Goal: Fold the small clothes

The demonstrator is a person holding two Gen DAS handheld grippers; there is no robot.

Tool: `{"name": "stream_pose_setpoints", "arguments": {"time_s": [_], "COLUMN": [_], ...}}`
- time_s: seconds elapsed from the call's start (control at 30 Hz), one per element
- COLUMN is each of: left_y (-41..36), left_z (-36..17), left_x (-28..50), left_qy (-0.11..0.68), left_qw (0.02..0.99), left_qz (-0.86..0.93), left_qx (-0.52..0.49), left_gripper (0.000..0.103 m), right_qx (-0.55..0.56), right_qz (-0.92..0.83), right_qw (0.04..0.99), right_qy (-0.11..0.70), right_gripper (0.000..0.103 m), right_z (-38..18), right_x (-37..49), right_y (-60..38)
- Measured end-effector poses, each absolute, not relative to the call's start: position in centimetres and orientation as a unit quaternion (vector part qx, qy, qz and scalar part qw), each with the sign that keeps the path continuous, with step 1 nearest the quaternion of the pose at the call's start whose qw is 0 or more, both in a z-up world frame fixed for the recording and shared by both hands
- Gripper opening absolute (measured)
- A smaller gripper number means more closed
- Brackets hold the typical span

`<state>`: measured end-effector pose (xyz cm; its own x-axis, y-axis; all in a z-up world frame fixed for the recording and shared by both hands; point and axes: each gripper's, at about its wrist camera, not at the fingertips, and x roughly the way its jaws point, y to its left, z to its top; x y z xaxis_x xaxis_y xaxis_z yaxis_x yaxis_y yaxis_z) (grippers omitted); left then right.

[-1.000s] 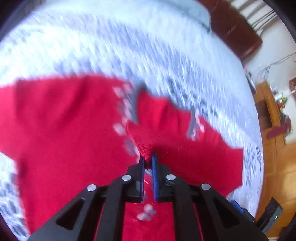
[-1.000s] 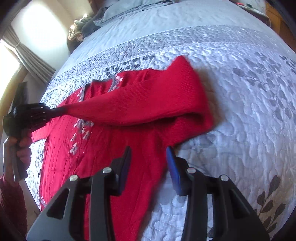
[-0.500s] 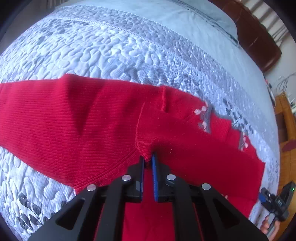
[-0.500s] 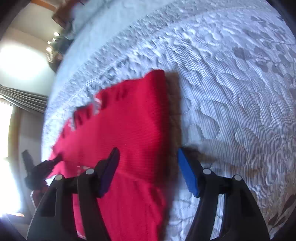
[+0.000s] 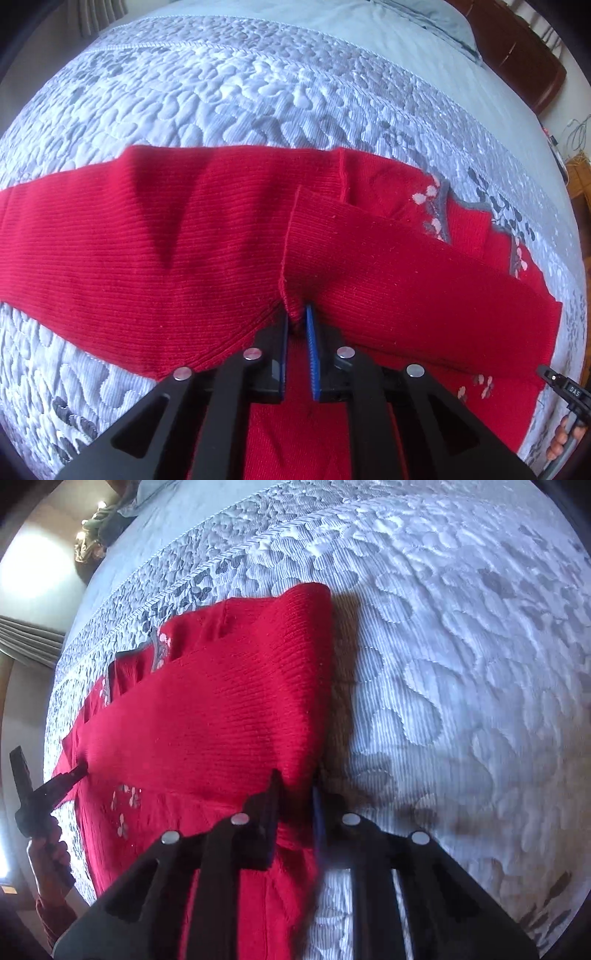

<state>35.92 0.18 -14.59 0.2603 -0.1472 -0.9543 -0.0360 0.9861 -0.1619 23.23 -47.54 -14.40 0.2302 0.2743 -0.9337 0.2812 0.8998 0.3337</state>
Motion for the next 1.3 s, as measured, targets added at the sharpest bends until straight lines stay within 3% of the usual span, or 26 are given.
{"name": "stream_pose_setpoints", "arguments": {"time_s": [0.07, 0.27, 0.5, 0.7, 0.73, 0.8, 0.9, 0.97, 1.3], "left_y": [0.3, -1.1, -3.0, -2.1, -1.7, -0.7, 3.4, 8.5, 36.0], "left_z": [-13.2, -9.5, -15.5, -14.4, -13.6, -12.1, -10.2, -9.6, -8.8], "left_x": [35.5, 34.7, 36.7, 35.7, 35.3, 34.2, 32.9, 32.0, 30.2], "left_qy": [0.600, 0.547, 0.617, 0.611, 0.609, 0.596, 0.582, 0.584, 0.566], "left_qw": [0.797, 0.833, 0.779, 0.782, 0.785, 0.797, 0.810, 0.808, 0.772], "left_qz": [-0.030, -0.052, -0.072, -0.080, -0.075, -0.070, -0.047, -0.010, 0.227], "left_qx": [-0.068, -0.062, -0.085, -0.090, -0.083, -0.063, -0.056, -0.073, -0.180], "left_gripper": [0.017, 0.023, 0.022, 0.022, 0.025, 0.050, 0.065, 0.067, 0.065], "right_qx": [0.185, 0.164, 0.175, 0.152, 0.142, 0.121, 0.116, 0.116, 0.076], "right_qz": [-0.023, 0.028, 0.014, 0.010, 0.009, 0.016, 0.037, 0.048, 0.094], "right_qw": [0.772, 0.796, 0.761, 0.767, 0.772, 0.784, 0.787, 0.787, 0.785], "right_qy": [0.608, 0.582, 0.625, 0.624, 0.619, 0.608, 0.605, 0.605, 0.608], "right_gripper": [0.026, 0.027, 0.022, 0.026, 0.030, 0.040, 0.041, 0.041, 0.048], "right_z": [-12.4, -9.3, -14.3, -13.4, -12.7, -11.3, -10.1, -9.8, -9.6], "right_x": [22.6, 22.0, 22.9, 22.5, 22.3, 21.4, 20.5, 20.0, 19.3], "right_y": [-47.0, -44.3, -43.6, -42.7, -42.2, -40.9, -39.4, -38.3, -31.5]}}
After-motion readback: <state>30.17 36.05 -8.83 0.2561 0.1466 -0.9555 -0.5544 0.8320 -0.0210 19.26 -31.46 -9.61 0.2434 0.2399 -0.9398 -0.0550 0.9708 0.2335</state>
